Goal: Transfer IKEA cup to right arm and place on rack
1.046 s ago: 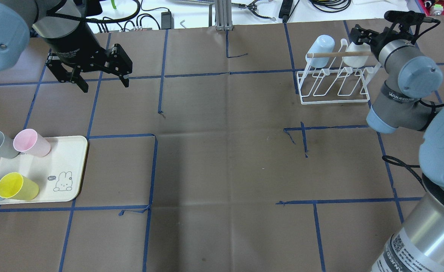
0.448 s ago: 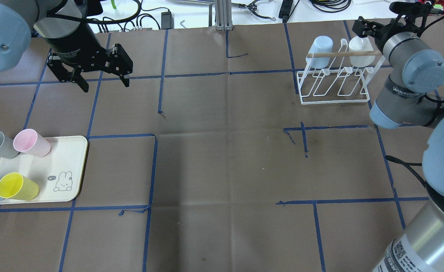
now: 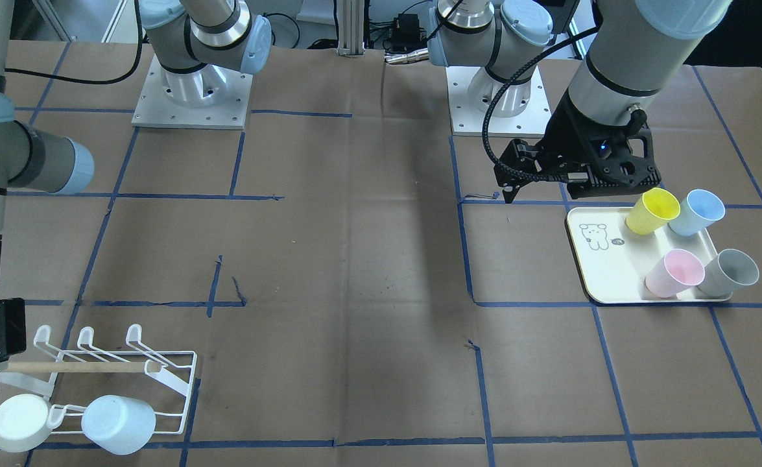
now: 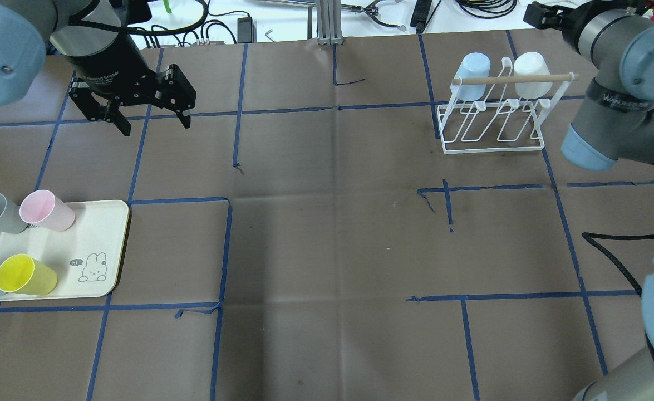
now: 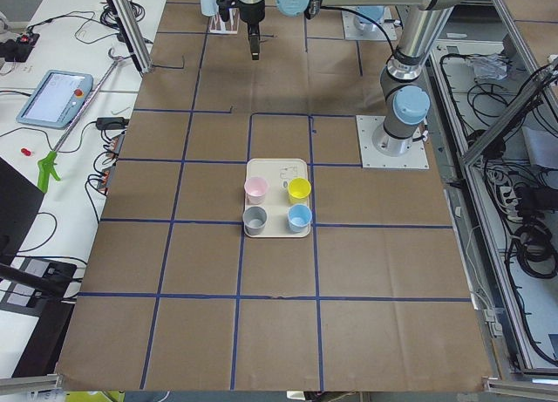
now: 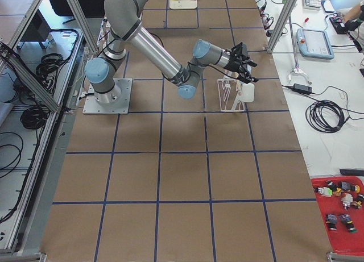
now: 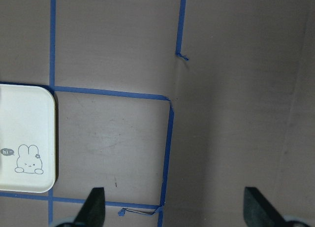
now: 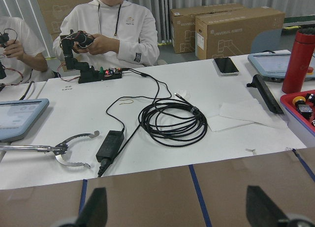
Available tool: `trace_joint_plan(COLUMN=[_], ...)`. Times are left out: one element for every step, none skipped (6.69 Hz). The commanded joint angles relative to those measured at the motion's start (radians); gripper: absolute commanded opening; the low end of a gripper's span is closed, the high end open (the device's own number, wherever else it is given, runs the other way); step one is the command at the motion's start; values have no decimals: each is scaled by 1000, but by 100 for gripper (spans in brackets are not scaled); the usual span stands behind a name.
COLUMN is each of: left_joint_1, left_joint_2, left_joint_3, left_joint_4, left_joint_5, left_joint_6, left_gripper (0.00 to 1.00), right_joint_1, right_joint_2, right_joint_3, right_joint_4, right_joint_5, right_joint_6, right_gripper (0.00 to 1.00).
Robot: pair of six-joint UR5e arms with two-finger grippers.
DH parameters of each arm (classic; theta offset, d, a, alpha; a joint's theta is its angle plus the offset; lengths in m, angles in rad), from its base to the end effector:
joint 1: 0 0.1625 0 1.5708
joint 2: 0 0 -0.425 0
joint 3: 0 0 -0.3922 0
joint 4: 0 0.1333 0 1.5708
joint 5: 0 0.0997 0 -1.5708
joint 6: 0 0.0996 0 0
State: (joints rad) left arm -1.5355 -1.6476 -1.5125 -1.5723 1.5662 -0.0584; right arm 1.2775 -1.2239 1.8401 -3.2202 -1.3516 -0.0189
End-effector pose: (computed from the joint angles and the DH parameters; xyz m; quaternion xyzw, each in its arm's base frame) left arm -0.1152 -0.5268 0.4774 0.0469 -0.9988 -0.0100 0.0022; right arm -0.0249 -0.6183 0.3714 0.0647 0.8636 -0.4998 0.0176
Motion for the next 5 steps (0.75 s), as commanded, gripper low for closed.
trace_joint_plan(left_joint_1=[0, 0, 0, 0, 0], left_joint_2=[0, -1, -1, -1, -1], left_joint_3=[0, 0, 0, 0, 0], left_joint_4=[0, 0, 0, 0, 0], left_joint_5=[0, 0, 0, 0, 0], left_joint_6=[0, 0, 0, 0, 2], left_gripper=[99, 99, 99, 99, 99], right_joint_1=[52, 86, 123, 153, 183], right_joint_2=[-95, -114, -143, -201, -244], right_joint_3=[-7, -15, -18, -22, -41], right_joint_4=[352, 377, 466, 646, 781], right_joint_5=[-3, -1, -4, -33, -75], right_joint_6=[2, -1, -6, -1, -1], right_gripper=[100, 100, 100, 100, 100])
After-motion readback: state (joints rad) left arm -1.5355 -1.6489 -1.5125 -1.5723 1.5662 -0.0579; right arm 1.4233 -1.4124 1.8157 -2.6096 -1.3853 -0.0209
